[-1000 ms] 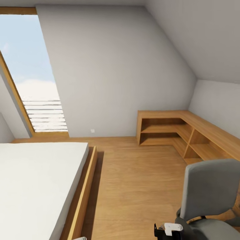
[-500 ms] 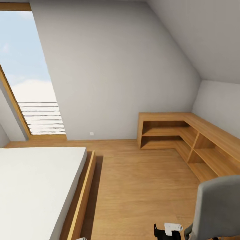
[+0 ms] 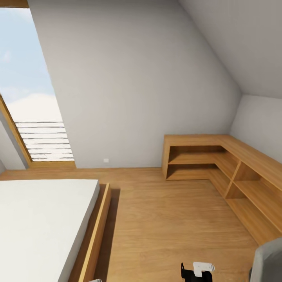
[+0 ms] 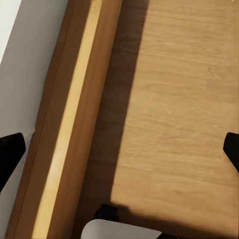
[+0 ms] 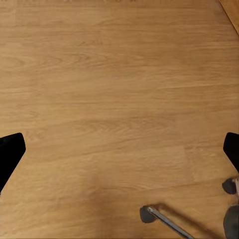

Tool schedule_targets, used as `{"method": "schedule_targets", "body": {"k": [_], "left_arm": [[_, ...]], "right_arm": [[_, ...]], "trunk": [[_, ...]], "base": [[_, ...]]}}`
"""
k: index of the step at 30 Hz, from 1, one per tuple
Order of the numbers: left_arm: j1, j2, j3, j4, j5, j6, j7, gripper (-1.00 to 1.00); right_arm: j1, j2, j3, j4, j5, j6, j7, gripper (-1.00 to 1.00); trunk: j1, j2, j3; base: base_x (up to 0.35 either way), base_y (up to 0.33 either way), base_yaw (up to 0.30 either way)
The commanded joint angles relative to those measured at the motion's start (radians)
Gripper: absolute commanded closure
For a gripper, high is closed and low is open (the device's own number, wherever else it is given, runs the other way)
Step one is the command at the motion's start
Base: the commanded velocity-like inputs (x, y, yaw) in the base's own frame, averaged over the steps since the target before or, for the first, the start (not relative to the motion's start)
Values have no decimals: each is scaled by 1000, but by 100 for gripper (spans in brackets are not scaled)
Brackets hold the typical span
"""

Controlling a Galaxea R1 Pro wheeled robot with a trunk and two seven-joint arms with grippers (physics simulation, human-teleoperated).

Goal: In the bedroom, organize the workspace by keeping the computer under the desk, ensuring the monitor is on the desk, placing the keyboard on the desk next to the monitor, placing the mouse on the desk next to the keyboard, moving the folder from the swivel chair onto the desk next to the mouse, stacking the notebook on top of the folder with the pen on top of the notebook, and positioning the swivel chair next to the desk.

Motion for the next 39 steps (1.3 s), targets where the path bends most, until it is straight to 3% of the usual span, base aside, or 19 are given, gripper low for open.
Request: {"method": "schedule_targets", "body": {"k": [1, 39], "left_arm": [[-1, 1, -7, -1, 11, -1, 8, -100], [-1, 1, -15, 19, 10, -2, 8, -100]], "right_arm": [[-1, 1, 9, 2, -5, -3, -4, -100], [-1, 1, 8, 2, -5, -3, -4, -100]], "trunk": [[1, -1, -2], [1, -1, -2]], "base": [[327, 0, 0], [327, 0, 0]]}}
